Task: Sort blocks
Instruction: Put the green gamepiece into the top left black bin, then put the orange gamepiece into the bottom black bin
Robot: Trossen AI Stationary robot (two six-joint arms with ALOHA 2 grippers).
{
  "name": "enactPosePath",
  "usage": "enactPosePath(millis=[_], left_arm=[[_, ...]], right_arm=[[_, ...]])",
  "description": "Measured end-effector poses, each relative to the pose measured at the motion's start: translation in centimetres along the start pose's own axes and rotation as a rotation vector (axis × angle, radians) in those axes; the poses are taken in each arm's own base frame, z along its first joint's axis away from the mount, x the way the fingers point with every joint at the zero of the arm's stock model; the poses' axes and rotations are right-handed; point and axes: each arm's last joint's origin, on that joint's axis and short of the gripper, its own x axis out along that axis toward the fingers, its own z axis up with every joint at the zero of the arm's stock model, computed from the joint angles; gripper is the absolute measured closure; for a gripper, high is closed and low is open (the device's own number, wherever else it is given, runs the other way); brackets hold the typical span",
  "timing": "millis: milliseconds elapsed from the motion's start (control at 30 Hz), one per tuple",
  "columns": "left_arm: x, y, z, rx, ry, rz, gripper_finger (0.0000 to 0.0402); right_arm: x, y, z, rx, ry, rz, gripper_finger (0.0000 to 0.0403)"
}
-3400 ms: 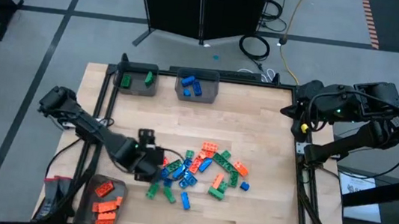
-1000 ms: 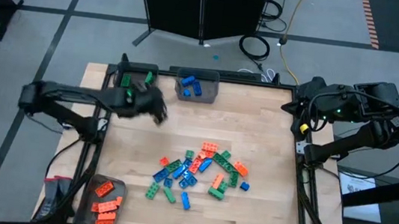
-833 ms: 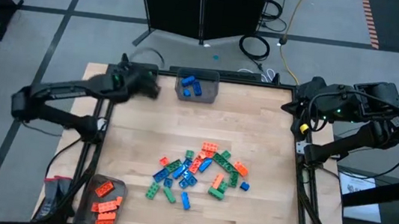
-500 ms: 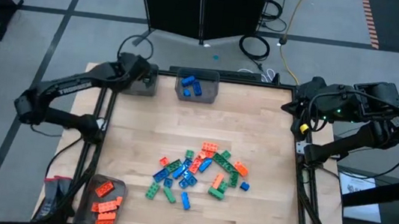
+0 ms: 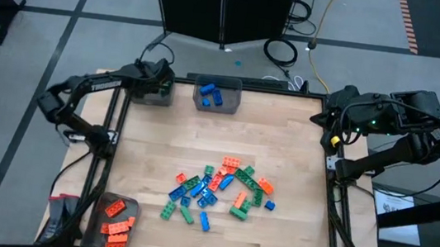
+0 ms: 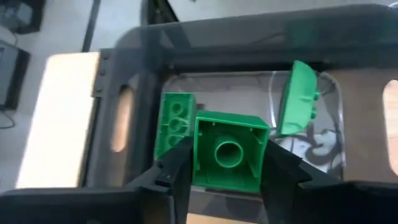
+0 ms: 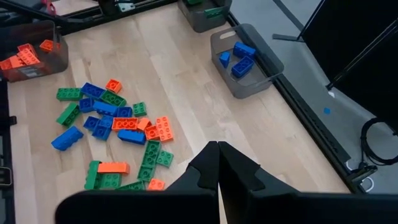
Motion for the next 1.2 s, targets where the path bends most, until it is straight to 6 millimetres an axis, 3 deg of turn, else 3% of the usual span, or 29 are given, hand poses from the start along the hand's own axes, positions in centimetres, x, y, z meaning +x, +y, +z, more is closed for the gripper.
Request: enactPosePath(millis=[333,533,633,833,1033,1200], left_arm=[[0.3,-0.7,0.2,0.106,0.011,-0.088,0.0147],[-0.4,-0.9,0.1,0.124,0.062,-0.214,0.0119],[-2.4,-1.2,0.2,0.192,0.009,-0.338,0.0118],[-8.6,-1.6,-0.2,0.278,-0.145,-0.667,0.0117],[-13.8,-4.5,-3.9,0.511,-0.277,-0.965,0.0117],[-15.2,-8.5,-7.2,0.669,-0.352,-1.085,0.0117]], right_arm=[[0.0,0.0,0.0,-0.001,0.000,0.000,0.0403],[0.0,0.0,0.0,-0.002,0.000,0.001,0.0403],[0.0,0.0,0.0,-0.003,0.001,0.003,0.0403],[0.0,0.0,0.0,-0.003,0.001,0.003,0.0403],[0.0,0.0,0.0,0.000,0.001,0.003,0.0403],[0.0,0.0,0.0,0.000,0.001,0.003,0.0403]])
